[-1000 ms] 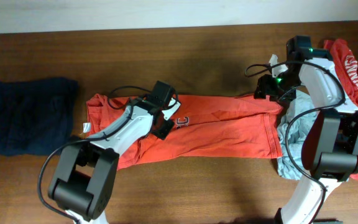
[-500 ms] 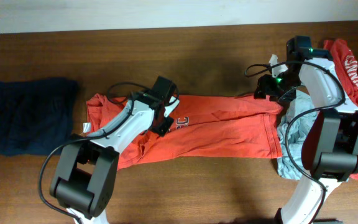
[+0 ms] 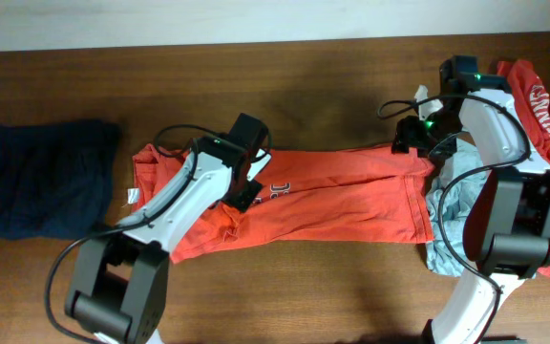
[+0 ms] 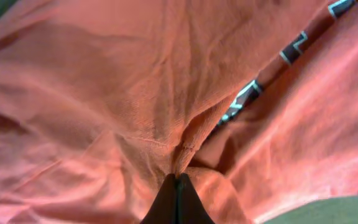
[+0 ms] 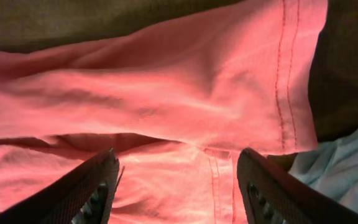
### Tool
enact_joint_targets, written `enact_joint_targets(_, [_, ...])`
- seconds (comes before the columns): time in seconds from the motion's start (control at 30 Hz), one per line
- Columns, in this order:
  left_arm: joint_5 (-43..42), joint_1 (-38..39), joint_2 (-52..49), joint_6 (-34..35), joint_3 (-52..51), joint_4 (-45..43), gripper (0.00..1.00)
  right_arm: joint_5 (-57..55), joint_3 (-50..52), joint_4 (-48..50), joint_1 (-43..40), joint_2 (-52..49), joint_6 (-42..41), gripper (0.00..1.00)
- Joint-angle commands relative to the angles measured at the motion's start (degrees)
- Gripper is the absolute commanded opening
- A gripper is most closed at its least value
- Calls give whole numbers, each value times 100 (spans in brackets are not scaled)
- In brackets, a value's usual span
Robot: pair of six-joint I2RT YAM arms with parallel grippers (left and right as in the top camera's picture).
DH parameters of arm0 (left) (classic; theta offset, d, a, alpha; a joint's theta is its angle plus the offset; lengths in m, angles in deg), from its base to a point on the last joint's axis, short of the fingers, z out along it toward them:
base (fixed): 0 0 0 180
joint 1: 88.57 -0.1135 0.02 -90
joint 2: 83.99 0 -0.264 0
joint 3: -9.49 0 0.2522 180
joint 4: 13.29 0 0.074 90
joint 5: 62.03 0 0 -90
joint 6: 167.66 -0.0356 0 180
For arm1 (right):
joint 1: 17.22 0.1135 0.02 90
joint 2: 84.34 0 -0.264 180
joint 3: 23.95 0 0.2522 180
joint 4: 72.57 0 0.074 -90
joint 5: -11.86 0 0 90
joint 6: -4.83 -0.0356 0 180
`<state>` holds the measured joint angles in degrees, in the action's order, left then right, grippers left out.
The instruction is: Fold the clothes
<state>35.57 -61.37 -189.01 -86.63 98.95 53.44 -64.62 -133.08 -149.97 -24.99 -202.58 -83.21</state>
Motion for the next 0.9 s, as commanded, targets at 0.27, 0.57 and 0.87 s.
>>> enact_joint_targets(0.27, [195,-11,450,72,177,-22,0,-175,195,-155,20,9,-586,66])
enact_joint_targets(0.57, [236,-9,450,72,177,-24,0,-802,813,354,20,9,-1453,65])
enact_joint_targets(0.87, [236,-9,448,72,177,-37,0,-798,1163,1036,20,9,-1899,47])
